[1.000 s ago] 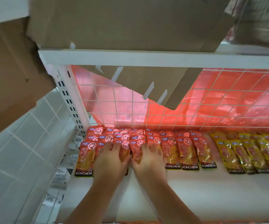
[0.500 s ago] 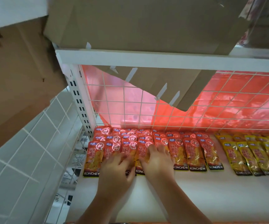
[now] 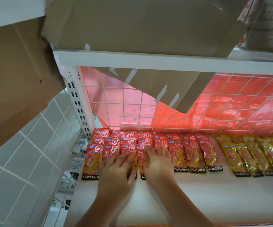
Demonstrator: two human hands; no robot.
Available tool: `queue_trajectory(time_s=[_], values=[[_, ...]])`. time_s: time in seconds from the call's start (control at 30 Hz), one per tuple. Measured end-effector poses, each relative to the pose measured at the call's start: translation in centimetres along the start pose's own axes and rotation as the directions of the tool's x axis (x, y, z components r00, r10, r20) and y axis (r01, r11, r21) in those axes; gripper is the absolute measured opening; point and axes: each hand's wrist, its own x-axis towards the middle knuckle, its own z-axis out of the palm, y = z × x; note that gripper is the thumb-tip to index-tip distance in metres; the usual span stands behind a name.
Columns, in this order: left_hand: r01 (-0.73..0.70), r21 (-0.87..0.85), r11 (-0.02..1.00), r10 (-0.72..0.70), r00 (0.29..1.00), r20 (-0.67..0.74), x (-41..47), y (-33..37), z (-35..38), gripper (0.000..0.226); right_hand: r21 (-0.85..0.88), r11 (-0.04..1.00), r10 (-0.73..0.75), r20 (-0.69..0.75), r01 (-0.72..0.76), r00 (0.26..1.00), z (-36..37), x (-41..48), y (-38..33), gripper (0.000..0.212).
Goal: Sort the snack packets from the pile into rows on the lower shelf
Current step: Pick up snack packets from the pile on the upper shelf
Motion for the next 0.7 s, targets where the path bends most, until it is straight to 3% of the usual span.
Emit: queue_trajectory(time_s=[0.27,0.47,0.57,0.7], values=[[0.025,0.003,1.0,-0.025,0.998,0.059,0.3,0.3,-0.8,0.041,0.029,1.0,-0.005,-0.026,0.005,1.0,-0.9,0.1,0.1,0.06],[0.058,-0.137,0.989,-0.049,0.996,0.073,4.8,2.6,-4.4,0.044,0.207,0.97,-0.086,-0.19,0.125,0.978,-5.8,0.3,-0.7,0.048],[-0.026,-0.278,0.96,0.024,1.0,-0.012,8.1,4.3,-7.3,0.04,0.267,0.935,-0.169,-0.24,0.233,0.956,-9.3,0.2,-0.6,0.04],[-0.117,-0.403,0.908,0.061,0.987,-0.149,11.6,7.6,-10.7,0.041,0.318,0.876,-0.216,-0.415,0.363,0.884,-14.5,-0.8,0.2,0.039]])
